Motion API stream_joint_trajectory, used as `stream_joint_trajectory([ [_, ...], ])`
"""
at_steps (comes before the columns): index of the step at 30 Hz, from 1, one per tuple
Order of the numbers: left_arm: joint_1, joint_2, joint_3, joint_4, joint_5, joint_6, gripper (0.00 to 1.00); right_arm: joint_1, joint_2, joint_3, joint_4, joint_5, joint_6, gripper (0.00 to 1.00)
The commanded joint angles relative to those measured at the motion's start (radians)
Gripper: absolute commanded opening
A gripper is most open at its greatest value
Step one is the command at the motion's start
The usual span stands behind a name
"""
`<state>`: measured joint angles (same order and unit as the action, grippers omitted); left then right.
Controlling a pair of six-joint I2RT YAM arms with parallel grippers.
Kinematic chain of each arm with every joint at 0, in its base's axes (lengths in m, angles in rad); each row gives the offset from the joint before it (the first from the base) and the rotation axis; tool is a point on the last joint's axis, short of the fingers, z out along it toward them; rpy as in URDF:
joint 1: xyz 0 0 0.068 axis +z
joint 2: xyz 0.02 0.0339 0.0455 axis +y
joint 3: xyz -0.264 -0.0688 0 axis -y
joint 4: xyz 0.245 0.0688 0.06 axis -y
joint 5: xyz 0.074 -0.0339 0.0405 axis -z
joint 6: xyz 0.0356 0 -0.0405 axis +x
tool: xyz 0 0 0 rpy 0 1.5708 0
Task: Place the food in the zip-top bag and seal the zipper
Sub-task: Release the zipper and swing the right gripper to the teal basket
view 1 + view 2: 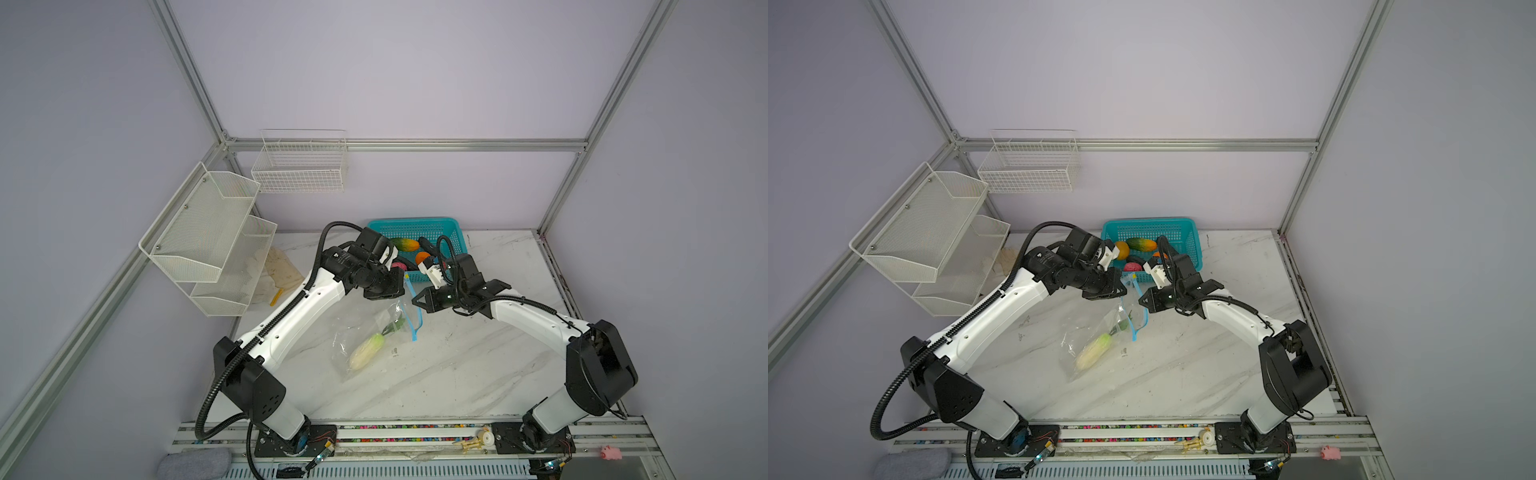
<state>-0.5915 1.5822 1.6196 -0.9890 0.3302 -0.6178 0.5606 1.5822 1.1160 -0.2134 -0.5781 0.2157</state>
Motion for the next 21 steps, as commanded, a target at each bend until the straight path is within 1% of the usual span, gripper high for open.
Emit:
stream_joint_trajectory([
  [1, -0.005, -0.031, -0.066, 0.081, 0.044, -0.012, 0.0, -0.01, 0.001, 0.007, 0.0, 0.017, -0.003, 0.1],
  [4, -0.007, -0.037, -0.118, 0.113, 0.052, -0.023, 0.0, -0.015, 0.01, 0.006, 0.0, 0.017, -0.004, 0.2],
  [6, -0.005, -0.035, -0.149, 0.136, 0.062, -0.03, 0.0, -0.02, 0.009, 0.009, -0.003, 0.017, -0.004, 0.25],
  [10, -0.005, -0.023, -0.18, 0.159, 0.076, -0.033, 0.0, -0.047, -0.029, 0.032, -0.041, 0.047, 0.011, 0.37],
  [12, -0.005, -0.02, -0.188, 0.167, 0.077, -0.03, 0.0, -0.072, -0.053, 0.052, -0.075, 0.067, -0.003, 0.4],
  [16, -0.005, -0.015, -0.193, 0.175, 0.081, -0.025, 0.0, -0.11, -0.032, 0.149, -0.18, 0.181, -0.061, 0.45],
  [18, -0.005, -0.014, -0.201, 0.18, 0.082, -0.024, 0.0, -0.123, 0.018, 0.215, -0.222, 0.241, -0.081, 0.46],
  [21, -0.005, -0.017, -0.211, 0.186, 0.084, -0.024, 0.0, -0.127, 0.115, 0.342, -0.285, 0.365, -0.111, 0.46],
])
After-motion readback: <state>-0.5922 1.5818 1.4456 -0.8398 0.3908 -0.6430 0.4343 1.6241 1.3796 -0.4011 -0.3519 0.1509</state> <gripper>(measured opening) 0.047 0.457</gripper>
